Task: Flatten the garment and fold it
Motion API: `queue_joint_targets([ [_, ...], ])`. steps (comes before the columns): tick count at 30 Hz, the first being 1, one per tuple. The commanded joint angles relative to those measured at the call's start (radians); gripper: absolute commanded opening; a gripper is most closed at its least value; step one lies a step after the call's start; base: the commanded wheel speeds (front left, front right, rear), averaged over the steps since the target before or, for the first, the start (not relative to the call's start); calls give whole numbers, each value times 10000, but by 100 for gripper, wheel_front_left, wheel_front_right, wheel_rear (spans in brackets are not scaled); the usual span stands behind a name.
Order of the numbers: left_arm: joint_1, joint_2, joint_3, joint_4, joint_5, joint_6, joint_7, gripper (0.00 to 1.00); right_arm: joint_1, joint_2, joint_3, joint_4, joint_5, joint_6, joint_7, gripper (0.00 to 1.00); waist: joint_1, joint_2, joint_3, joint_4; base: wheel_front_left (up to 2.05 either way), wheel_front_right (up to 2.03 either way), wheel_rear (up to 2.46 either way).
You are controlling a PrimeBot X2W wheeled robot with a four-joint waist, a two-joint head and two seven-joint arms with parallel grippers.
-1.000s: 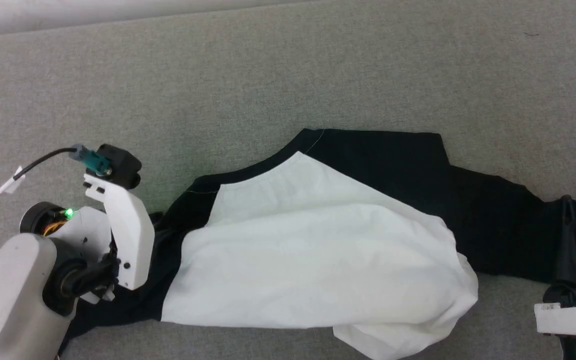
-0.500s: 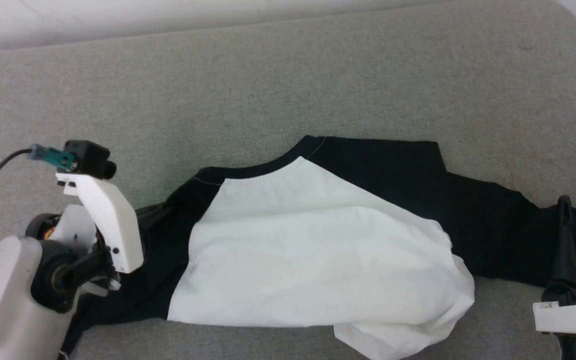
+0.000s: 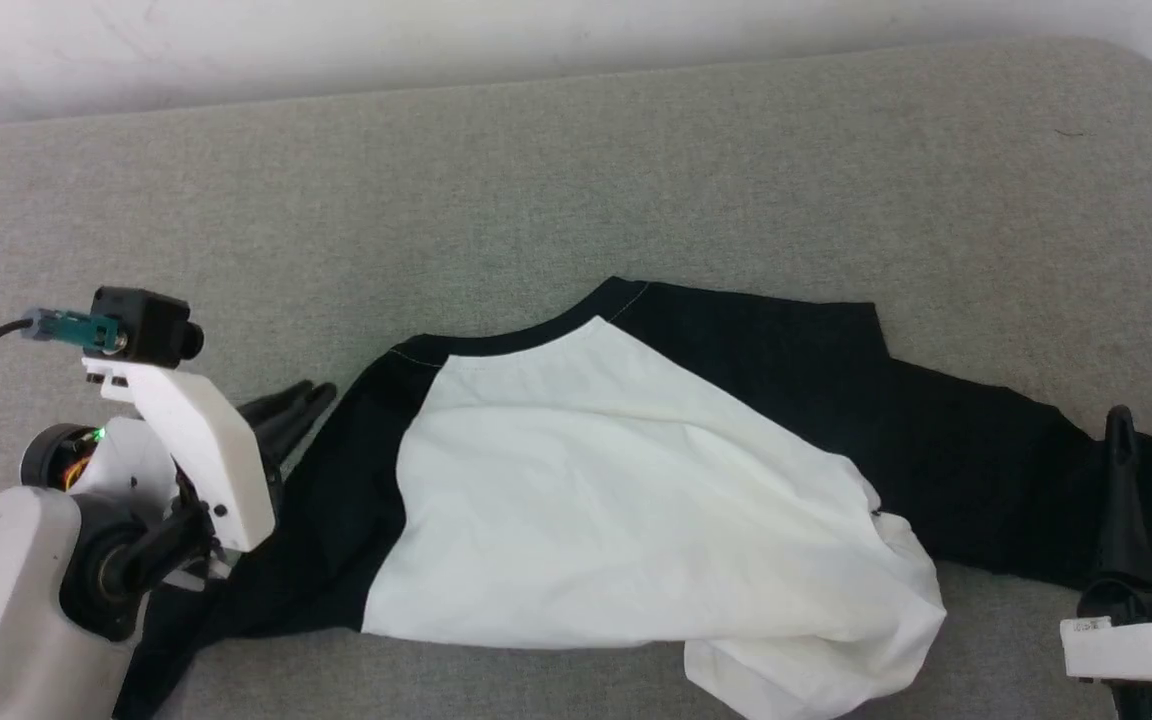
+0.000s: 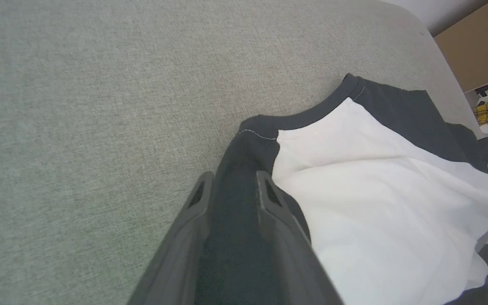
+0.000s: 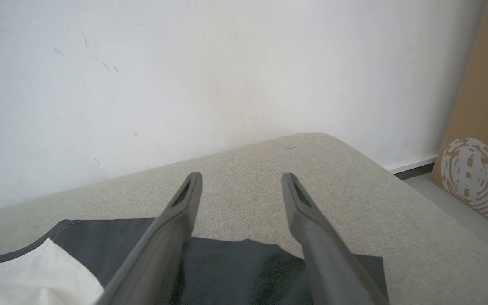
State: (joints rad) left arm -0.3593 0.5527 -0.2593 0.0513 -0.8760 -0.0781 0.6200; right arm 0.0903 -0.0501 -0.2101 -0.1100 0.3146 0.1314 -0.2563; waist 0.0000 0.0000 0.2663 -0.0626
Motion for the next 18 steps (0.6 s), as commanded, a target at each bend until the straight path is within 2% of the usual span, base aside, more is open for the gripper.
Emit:
queue_joint_targets([
  [1, 13, -39, -11, 6, 9, -69, -53, 0, 59, -1, 27, -21, -36, -7, -54, 100, 0, 0, -11, 24, 0, 0, 0],
  [2, 6, -60, -37, 28, 9, -72, -54, 12, 59, -1, 42, -30, -48, -7, -54, 100, 0, 0, -11, 36, 0, 0, 0],
  [3, 3, -73, -64, 43, 12, -78, -54, 100, 58, -1, 59, -40, -58, -7, -54, 100, 0, 0, -5, 41, 0, 0, 0],
  [18, -432, 178, -629, 491, 467, -118, 425, 100, -52, -1, 149, -150, -52, -7, -26, 100, 0, 0, 492, -214, 0, 0, 0],
])
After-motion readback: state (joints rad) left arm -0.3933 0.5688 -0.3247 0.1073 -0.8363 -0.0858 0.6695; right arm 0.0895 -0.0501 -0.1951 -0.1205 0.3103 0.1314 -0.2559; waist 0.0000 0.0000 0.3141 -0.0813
